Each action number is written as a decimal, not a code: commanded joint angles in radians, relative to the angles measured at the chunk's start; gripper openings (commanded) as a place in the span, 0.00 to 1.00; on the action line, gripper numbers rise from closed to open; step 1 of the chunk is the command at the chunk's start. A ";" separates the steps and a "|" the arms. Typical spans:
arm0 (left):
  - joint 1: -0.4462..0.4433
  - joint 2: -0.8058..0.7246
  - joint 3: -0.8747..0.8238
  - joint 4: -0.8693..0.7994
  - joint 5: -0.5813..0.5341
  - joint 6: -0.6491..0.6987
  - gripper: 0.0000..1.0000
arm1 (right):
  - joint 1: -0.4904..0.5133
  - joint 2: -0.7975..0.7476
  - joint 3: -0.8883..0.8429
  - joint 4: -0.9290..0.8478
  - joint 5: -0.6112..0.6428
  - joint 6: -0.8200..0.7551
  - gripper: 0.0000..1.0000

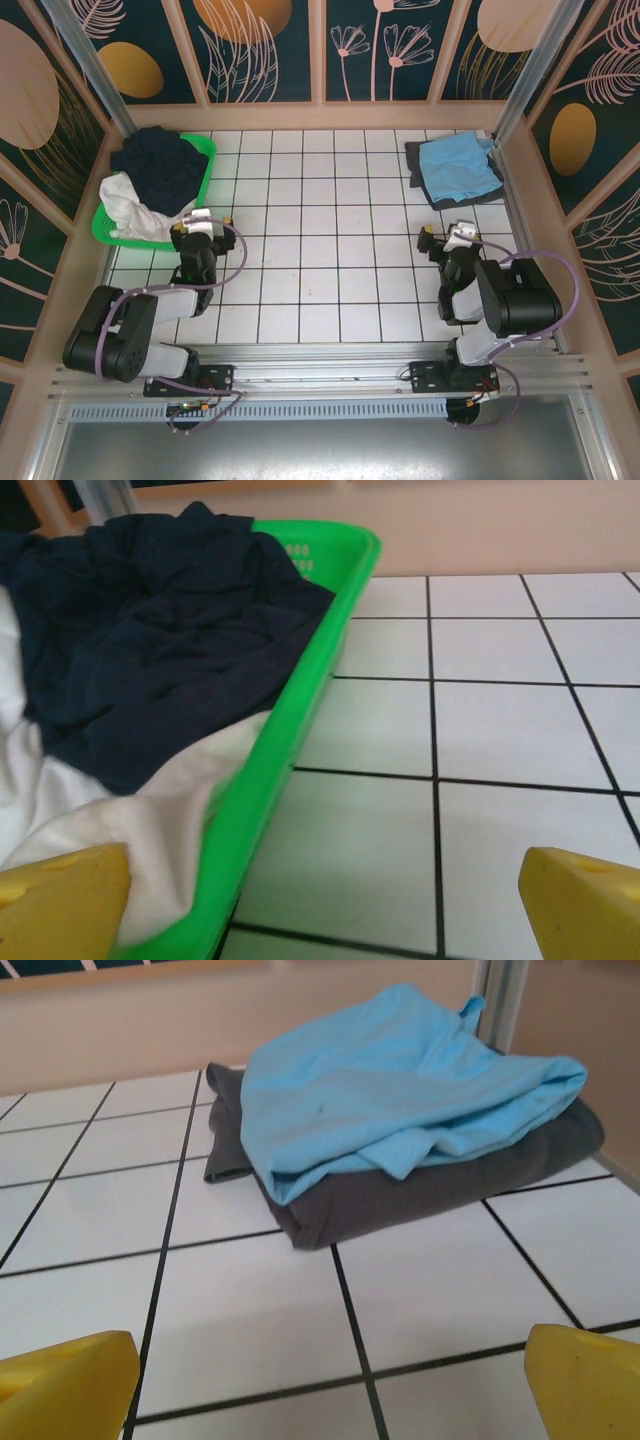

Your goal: Fold and stack the t-shirts

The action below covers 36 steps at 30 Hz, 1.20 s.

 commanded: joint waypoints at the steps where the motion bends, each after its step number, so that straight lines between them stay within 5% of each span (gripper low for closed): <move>1: 0.013 0.026 0.063 -0.001 0.056 0.015 0.99 | -0.029 -0.017 0.065 0.041 -0.001 0.014 0.99; 15: 0.099 -0.095 -0.081 0.141 0.144 -0.059 0.99 | -0.074 -0.018 0.070 0.027 -0.060 0.048 0.99; 22: 0.108 -0.021 -0.005 0.094 0.092 -0.016 0.99 | -0.074 -0.019 0.070 0.027 -0.060 0.048 0.99; 33: 0.246 0.085 -0.018 0.237 0.344 -0.032 0.99 | -0.074 -0.019 0.070 0.027 -0.059 0.046 0.99; 36: 0.246 0.134 -0.095 0.445 0.364 -0.030 0.99 | -0.074 -0.018 0.070 0.027 -0.059 0.046 0.99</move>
